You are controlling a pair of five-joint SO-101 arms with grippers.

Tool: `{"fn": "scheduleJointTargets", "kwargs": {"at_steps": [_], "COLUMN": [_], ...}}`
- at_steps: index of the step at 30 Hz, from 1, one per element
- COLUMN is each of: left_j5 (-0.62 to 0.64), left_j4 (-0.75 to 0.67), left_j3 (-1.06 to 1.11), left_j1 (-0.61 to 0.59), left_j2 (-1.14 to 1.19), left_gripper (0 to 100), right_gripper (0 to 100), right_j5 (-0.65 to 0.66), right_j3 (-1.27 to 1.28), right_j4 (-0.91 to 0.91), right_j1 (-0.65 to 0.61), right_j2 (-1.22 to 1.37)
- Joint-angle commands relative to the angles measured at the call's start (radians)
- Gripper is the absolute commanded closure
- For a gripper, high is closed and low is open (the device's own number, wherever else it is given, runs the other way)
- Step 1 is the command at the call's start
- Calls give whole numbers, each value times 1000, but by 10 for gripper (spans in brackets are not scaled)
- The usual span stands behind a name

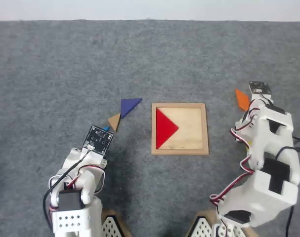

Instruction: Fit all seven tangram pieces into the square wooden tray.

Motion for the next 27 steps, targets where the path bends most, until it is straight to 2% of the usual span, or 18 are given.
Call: {"fn": "scheduleJointTargets", "kwargs": {"at_steps": [1,6,15,19,22,24,27], "left_j5": [-6,-6,-6,-6,-6,-6,-6], "left_j4": [3,3,3,3,3,3,3], "left_j3": [-7,-7,-7,-7,-7,-7,-7], "left_j1": [-3,-3,-3,-3,-3,-3,-3], "left_j2": [-20,-20,-20,-20,-20,-20,-20], "left_gripper": [892,892,892,892,892,892,892], "right_gripper": [767,844,842,728,627,606,628], "right_j5": [-5,-8,-12,6,107,149,153], "right_j3": [-38,-38,-41,-44,-44,-48,-107], "right_j4": [-4,-5,-5,-5,-5,-7,-7], "right_j1": [8,-10,-2,8,-12,-21,-27], "right_j2": [13,7,-54,-122,-122,-108,-54]}}
